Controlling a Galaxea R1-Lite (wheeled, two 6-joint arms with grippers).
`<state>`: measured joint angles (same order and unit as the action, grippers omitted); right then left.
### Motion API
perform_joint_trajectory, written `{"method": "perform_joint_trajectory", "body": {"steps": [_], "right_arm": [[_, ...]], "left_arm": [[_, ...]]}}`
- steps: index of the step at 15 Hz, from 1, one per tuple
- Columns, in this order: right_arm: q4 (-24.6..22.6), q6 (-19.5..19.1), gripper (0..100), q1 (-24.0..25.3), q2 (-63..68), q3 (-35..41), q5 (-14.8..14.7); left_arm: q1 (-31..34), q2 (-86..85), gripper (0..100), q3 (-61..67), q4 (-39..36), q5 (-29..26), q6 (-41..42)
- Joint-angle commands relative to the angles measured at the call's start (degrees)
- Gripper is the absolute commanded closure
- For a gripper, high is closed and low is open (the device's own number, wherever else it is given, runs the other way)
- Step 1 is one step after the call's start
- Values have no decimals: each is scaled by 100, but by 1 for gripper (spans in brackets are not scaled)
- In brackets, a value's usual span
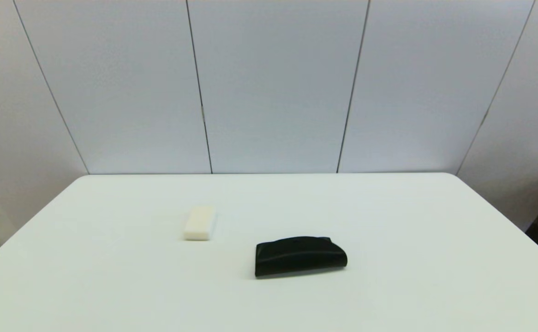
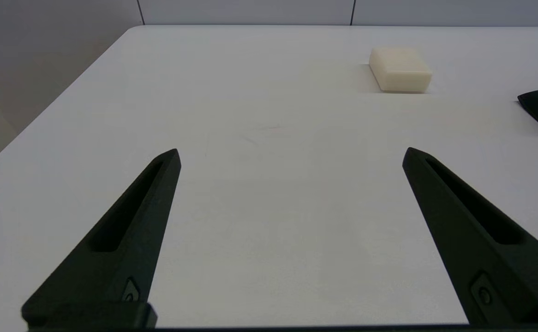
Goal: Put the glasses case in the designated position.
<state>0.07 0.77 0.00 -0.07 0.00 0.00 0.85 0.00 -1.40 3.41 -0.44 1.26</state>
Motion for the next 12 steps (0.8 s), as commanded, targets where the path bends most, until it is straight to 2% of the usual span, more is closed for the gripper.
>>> {"method": "perform_joint_trajectory", "body": {"steps": [1, 8, 12], "right_arm": [[1, 2, 0, 0, 7, 0, 0], [1, 2, 0, 0, 7, 0, 0], [1, 2, 0, 0, 7, 0, 0]], "left_arm": [[3, 9, 0, 0, 1, 0, -3], [3, 9, 0, 0, 10, -35, 77], [3, 466, 0, -572, 379, 0, 68]]}}
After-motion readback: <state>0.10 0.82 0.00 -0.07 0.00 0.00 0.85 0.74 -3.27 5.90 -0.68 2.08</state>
